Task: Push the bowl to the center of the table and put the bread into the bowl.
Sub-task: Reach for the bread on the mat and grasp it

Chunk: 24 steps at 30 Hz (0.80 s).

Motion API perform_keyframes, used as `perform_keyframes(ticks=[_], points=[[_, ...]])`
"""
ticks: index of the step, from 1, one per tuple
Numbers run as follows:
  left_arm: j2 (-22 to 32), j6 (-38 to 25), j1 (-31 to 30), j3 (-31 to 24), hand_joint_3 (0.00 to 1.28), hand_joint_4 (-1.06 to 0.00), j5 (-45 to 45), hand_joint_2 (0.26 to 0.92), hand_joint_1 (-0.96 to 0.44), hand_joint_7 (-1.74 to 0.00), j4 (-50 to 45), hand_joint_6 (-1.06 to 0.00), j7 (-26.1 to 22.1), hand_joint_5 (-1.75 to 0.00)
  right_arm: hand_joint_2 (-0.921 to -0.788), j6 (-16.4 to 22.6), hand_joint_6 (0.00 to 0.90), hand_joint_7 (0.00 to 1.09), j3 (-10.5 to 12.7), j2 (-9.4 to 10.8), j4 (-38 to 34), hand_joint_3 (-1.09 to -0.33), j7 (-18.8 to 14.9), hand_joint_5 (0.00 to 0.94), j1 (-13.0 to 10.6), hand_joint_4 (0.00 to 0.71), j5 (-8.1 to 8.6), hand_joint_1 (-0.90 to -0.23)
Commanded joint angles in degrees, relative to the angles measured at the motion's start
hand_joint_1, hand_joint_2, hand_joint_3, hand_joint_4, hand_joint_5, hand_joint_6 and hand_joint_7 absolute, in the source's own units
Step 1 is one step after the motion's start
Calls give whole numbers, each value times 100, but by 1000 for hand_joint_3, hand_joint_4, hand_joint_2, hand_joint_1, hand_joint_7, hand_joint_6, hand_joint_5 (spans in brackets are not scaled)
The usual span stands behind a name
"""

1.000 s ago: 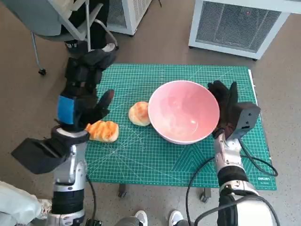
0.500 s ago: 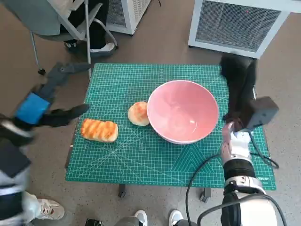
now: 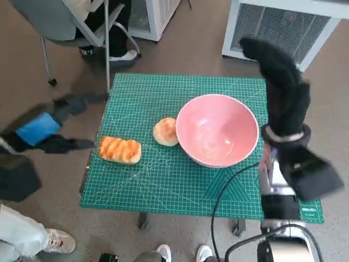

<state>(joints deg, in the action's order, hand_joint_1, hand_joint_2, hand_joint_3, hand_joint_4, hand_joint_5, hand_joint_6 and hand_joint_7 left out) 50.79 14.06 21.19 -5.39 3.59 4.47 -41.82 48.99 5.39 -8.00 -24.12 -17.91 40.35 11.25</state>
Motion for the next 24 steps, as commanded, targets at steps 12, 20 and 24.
perform_keyframes(ticks=[12,20,24], points=[[-75,53,301,1083,34,-268,1334,916,-380,-43,495,-357,130,-1,-921,-451,56,676,-126,-82,939,-729,-14,19,-559,317,-22,-563],[-254,102,504,1428,10,-292,1755,907,-342,-19,882,-357,292,-8,-921,-526,44,683,-94,-92,1020,-729,32,11,-610,306,-103,-567],[-367,77,615,1545,3,-294,1812,901,-317,-9,1118,-348,284,-4,-921,-546,41,687,-92,-92,1043,-728,50,10,-627,305,-131,-569]])
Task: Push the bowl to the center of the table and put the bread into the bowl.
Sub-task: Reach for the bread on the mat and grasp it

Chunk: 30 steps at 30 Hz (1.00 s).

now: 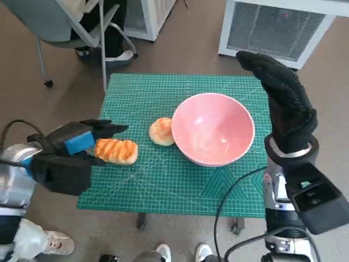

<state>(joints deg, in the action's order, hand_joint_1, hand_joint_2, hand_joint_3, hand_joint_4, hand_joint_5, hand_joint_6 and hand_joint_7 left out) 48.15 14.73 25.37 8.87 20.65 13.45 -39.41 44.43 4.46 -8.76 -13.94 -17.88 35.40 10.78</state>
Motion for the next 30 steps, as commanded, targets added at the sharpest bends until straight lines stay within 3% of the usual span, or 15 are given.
perform_keyframes(ticks=[1,14,20,26,27,28,30], points=[[-130,9,224,148,2,-293,112,899,-304,-7,283,-346,41,-3,-921,-93,41,688,0,-15,29,-728,51,10,-135,305,-90,-569],[-493,59,593,592,3,-340,444,901,-191,-18,1391,-380,173,-17,-921,-106,33,698,27,-18,61,-726,166,8,-182,305,-246,-570],[-651,77,630,666,4,-484,527,912,-112,-56,1770,-500,440,-36,-921,-115,30,702,15,-12,67,-728,192,8,-191,305,-244,-567],[-760,320,614,692,64,-731,599,920,-8,-129,2138,-701,985,-86,-921,-118,27,706,12,-4,68,-728,198,9,-210,309,-230,-566],[-766,370,613,694,106,-684,609,920,-5,-576,2185,-613,1063,-491,-921,-117,27,706,10,-1,70,-728,201,9,-214,309,-233,-566],[-768,433,613,693,144,-640,620,921,-3,-876,2236,-544,1153,-765,-921,-117,27,707,9,2,71,-728,201,9,-216,310,-230,-566],[-763,516,616,685,161,-632,621,921,-1,-1102,2294,-494,1250,-997,-921,-118,26,708,8,4,71,-728,204,9,-218,310,-224,-565]])
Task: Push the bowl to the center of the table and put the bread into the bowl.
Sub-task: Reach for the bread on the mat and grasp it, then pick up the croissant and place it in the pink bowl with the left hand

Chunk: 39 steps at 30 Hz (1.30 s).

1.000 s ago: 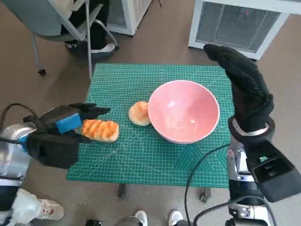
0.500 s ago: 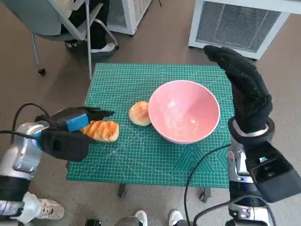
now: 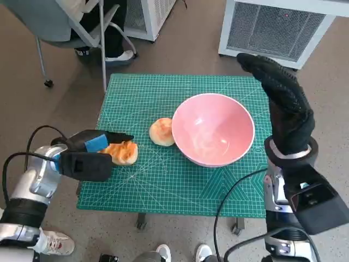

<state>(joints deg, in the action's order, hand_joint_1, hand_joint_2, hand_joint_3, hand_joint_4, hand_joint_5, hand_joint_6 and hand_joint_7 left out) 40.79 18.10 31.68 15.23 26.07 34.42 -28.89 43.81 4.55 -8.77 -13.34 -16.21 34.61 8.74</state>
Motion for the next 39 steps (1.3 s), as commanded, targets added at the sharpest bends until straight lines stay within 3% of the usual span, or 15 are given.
perform_keyframes(ticks=[1,3,7,19,29,34,39], points=[[-22,205,-12,44,160,-634,72,921,0,-1140,213,-490,221,-1046,-921,-58,26,708,-1,6,10,-728,38,9,-139,310,-18,-565],[8,248,-6,11,154,-643,20,921,1,-1212,190,-487,216,-1166,-921,-58,26,709,-1,10,18,-728,43,9,-147,310,-18,-565],[87,230,30,-83,144,-651,-99,921,2,-1230,58,-500,105,-1239,-921,-58,25,710,-1,17,39,-728,54,9,-175,310,-22,-565],[321,-299,295,-762,135,-642,-762,921,3,-1254,-1241,-521,-434,-1233,-921,-60,8,709,4,11,111,-729,54,8,-260,310,-19,-562],[-31,-872,768,-1310,50,-713,-833,920,3,-1148,-2790,-640,97,-1143,-921,-58,4,712,-7,16,87,-727,33,7,-246,311,9,-568],[-402,-812,1224,-1220,20,-765,-727,905,3,-1066,-2961,-722,532,-1083,-921,-58,2,713,-28,38,86,-727,29,7,-239,311,14,-571],[-800,-705,1612,-1018,12,-781,-804,900,3,-1044,-2951,-744,659,-1067,-921,-60,1,714,-39,45,82,-728,10,7,-226,311,50,-571]])
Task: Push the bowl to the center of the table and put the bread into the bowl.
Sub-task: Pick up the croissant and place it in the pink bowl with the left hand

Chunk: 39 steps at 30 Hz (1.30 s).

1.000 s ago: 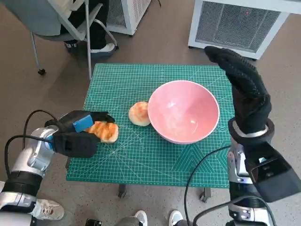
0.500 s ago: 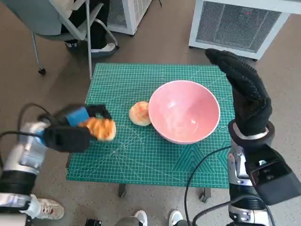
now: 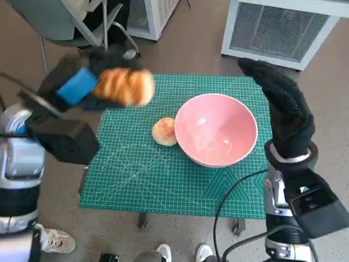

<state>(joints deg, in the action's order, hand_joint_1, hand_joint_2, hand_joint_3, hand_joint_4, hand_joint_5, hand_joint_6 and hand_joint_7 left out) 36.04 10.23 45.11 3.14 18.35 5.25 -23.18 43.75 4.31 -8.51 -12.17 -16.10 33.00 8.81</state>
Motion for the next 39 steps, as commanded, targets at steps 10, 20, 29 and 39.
perform_keyframes(ticks=[10,20,29,39], points=[[-1092,306,810,875,27,-748,-31,918,2,-1168,550,-668,-127,-1057,-921,-62,0,717,-11,-7,55,-728,-4,7,-124,314,50,-571],[-1685,880,1291,1551,83,-668,402,920,1,-1226,2126,-609,-21,-1143,-921,-127,0,718,36,-62,318,-729,52,7,-262,314,-24,-572],[-2075,1213,1554,1883,133,-622,590,921,1,-1262,3317,-545,-89,-1223,-921,-279,3,717,116,-96,553,-722,103,7,-364,317,-22,-588],[-2169,906,1607,1958,110,-147,299,920,-138,-256,3814,-194,-1259,-180,-921,-388,6,713,145,-43,729,-721,267,7,-509,318,-144,-610]])
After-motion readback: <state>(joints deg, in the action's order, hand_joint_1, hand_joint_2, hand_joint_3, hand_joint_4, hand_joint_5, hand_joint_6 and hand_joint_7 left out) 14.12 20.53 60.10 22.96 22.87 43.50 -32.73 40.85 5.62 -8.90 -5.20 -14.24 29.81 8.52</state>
